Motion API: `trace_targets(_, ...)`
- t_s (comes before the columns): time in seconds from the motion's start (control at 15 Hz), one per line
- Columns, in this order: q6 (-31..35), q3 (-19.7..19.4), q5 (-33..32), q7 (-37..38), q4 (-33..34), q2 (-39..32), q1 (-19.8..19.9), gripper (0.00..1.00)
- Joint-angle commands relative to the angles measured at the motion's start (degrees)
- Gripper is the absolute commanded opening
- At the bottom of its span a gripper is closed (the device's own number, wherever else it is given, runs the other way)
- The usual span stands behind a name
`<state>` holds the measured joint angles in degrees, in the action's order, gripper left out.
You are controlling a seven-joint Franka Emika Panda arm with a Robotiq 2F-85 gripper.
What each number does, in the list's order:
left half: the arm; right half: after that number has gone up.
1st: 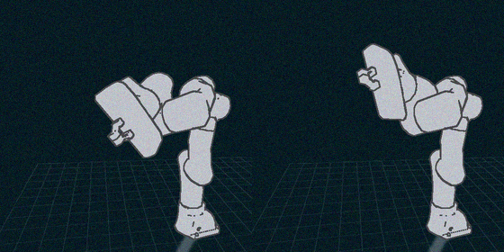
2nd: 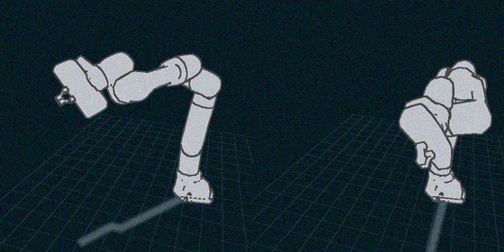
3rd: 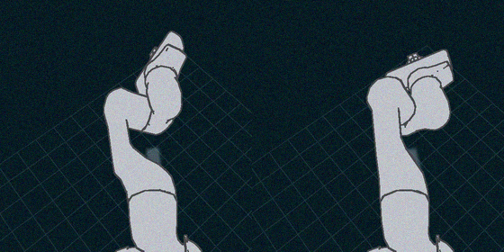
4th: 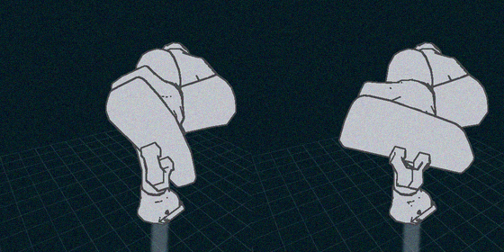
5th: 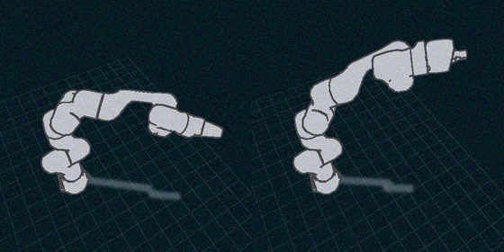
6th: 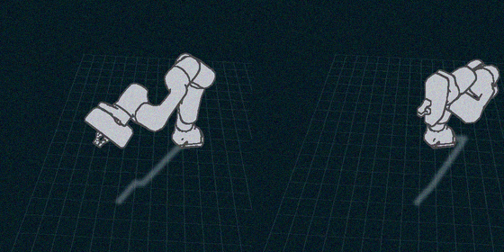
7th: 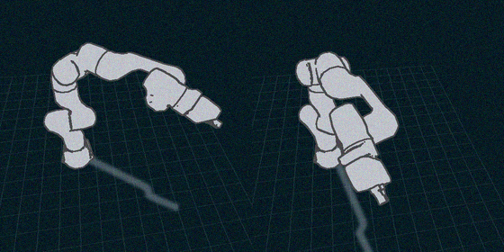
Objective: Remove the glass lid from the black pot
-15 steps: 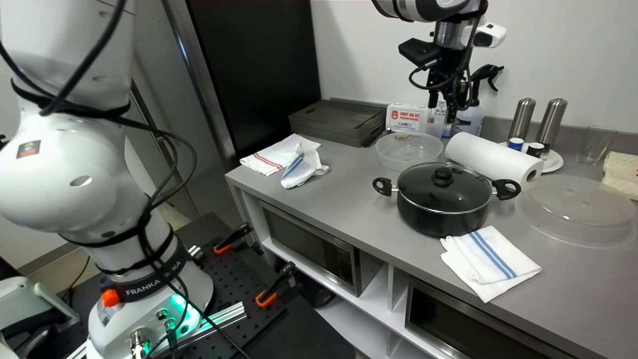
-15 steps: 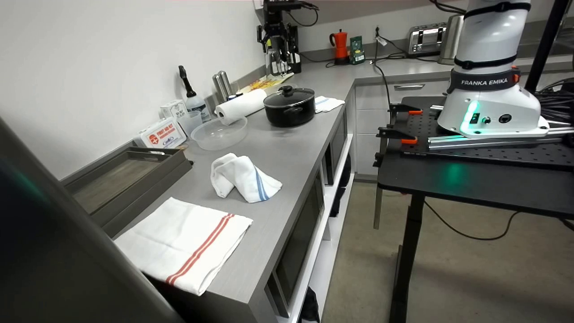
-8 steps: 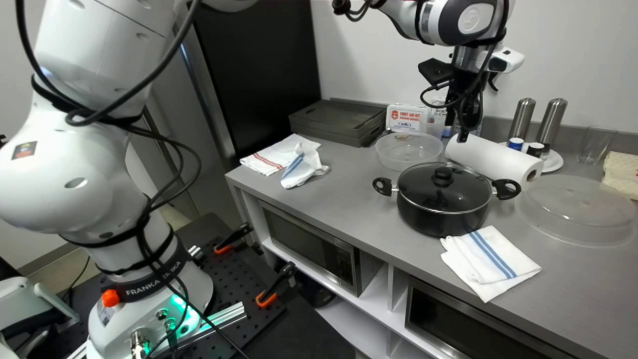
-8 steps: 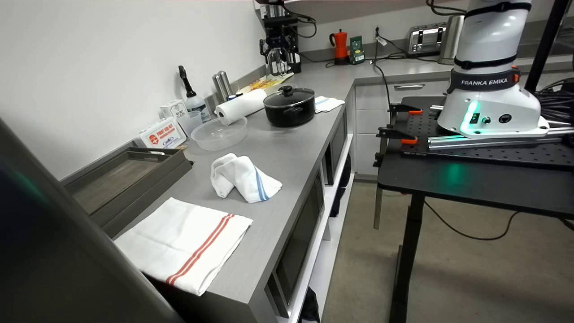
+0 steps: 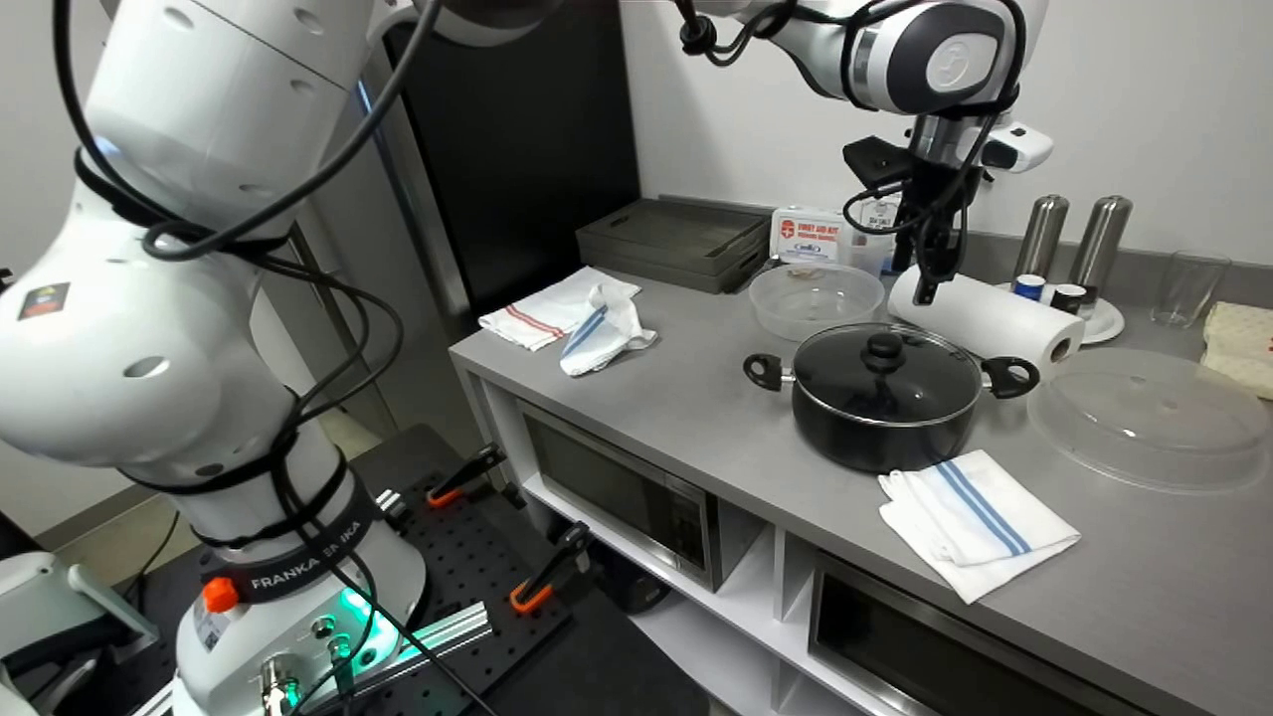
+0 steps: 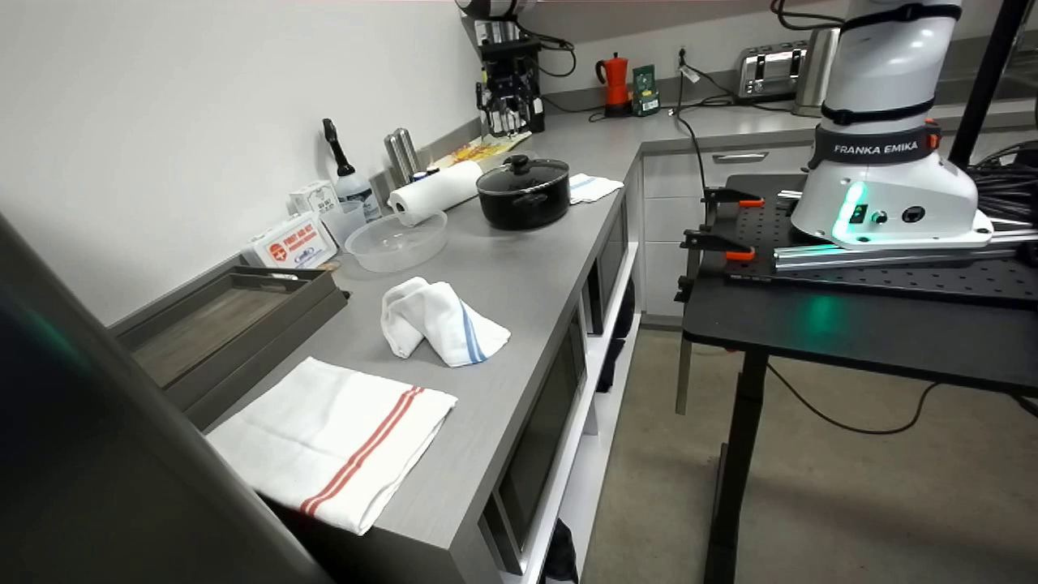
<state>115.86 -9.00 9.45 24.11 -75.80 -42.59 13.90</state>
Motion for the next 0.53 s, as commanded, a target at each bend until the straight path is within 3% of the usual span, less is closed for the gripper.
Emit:
trace_targets(0.0, -0.79, 0.31, 1.88, -0.13, 0.25, -0.26, 0.05, 1.00)
trace_targets(0.47, -0.03, 0.53, 2.70, 0.37, -0.08, -1.99, 0.04, 1.00)
